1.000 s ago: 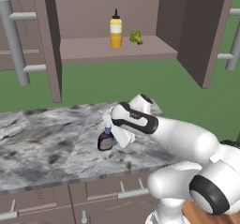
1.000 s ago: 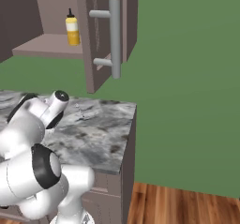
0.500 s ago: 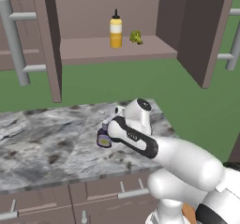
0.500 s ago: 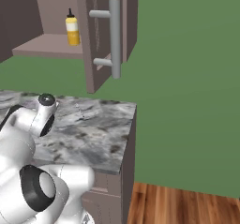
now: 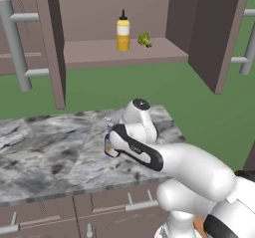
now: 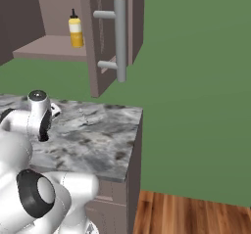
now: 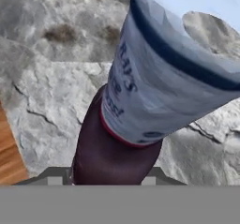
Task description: Pick the mustard and condiment bottle from the counter and place them in the cabinet.
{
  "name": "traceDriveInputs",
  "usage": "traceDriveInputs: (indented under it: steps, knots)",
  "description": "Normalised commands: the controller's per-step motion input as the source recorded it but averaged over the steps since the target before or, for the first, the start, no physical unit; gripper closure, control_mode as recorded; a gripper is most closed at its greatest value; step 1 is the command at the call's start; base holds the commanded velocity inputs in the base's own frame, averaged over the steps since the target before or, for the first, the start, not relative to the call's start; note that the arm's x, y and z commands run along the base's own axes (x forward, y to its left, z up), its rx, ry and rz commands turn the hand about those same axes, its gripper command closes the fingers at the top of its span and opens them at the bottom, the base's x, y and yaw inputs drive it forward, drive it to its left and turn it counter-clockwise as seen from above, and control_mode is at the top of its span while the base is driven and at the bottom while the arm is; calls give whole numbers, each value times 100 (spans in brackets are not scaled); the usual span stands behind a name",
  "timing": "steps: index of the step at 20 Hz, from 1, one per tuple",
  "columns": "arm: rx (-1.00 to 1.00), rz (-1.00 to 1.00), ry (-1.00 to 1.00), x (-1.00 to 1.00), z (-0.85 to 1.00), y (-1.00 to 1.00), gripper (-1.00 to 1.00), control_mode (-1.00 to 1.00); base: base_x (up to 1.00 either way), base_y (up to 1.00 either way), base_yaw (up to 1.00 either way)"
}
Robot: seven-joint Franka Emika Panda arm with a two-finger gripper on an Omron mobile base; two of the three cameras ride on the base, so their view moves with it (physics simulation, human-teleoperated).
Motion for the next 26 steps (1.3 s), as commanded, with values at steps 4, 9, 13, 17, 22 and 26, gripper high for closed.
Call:
traceDriveInputs:
  steps: [4,9,13,17,22,26]
  knots:
    - [7,-38,24,-3,33,0,100,-100,0,0,0]
    - [0,-29,2,-45,44,0,100,-100,0,0,0]
    - [-16,-27,-8,-57,67,0,100,-100,0,0,0]
    - [-19,-23,-11,-47,64,-5,100,-100,0,0,0]
    - [-12,-19,-9,-24,67,-25,100,-100,0,0,0]
    - [-4,-15,-10,-18,78,-27,100,-100,0,0,0]
